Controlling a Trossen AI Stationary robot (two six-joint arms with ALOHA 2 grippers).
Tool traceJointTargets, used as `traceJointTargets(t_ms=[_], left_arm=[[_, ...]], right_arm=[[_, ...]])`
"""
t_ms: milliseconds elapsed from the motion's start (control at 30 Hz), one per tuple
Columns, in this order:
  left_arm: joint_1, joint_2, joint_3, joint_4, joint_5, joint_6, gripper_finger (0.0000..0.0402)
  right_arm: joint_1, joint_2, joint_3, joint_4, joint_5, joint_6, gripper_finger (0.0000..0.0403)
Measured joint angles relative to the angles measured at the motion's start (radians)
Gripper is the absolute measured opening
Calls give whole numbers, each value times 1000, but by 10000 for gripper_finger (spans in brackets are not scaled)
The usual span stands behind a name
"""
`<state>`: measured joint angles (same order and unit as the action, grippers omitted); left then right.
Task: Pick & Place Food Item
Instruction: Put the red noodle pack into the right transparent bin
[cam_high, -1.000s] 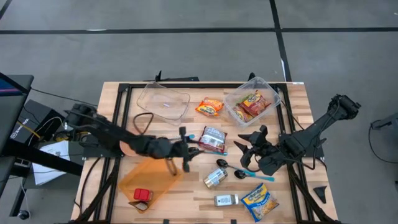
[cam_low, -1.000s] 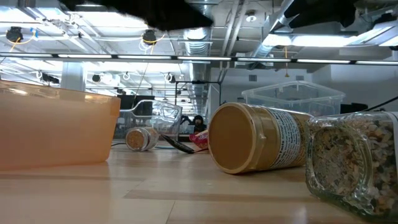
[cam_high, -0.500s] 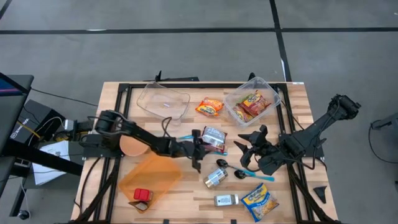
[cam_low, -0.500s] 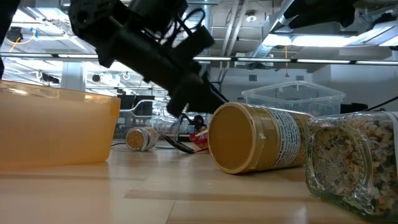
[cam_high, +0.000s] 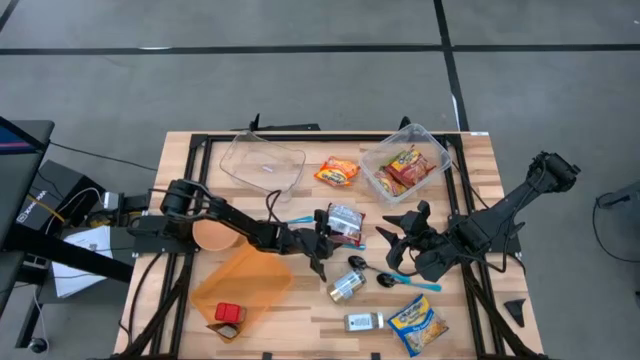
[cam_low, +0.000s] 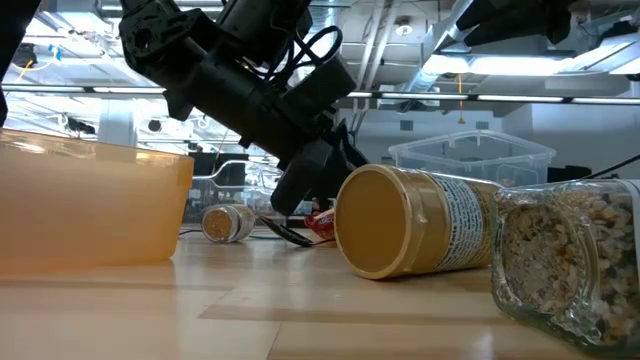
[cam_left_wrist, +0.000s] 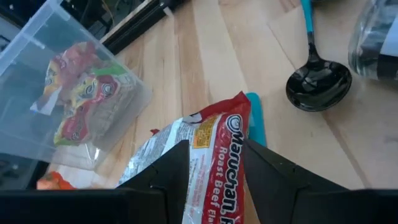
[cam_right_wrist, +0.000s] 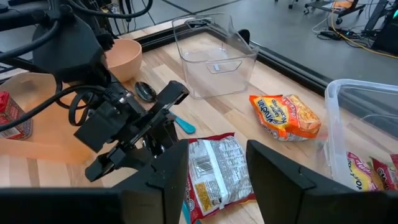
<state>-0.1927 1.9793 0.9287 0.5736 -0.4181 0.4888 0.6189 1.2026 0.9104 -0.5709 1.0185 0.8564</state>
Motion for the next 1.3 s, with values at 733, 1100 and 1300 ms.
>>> traceJointTargets(t_ms=[733, 1100, 1300], left_arm=[[54, 43, 0, -9, 52, -24, 135], [63, 40, 0, -17, 56, -57, 8], [55, 38, -1, -13, 56, -60, 1]], right_arm=[[0, 0, 0, -2, 0, -2, 157], [0, 0, 0, -2, 0, -2, 157], [0, 0, 0, -2, 0, -2, 157]])
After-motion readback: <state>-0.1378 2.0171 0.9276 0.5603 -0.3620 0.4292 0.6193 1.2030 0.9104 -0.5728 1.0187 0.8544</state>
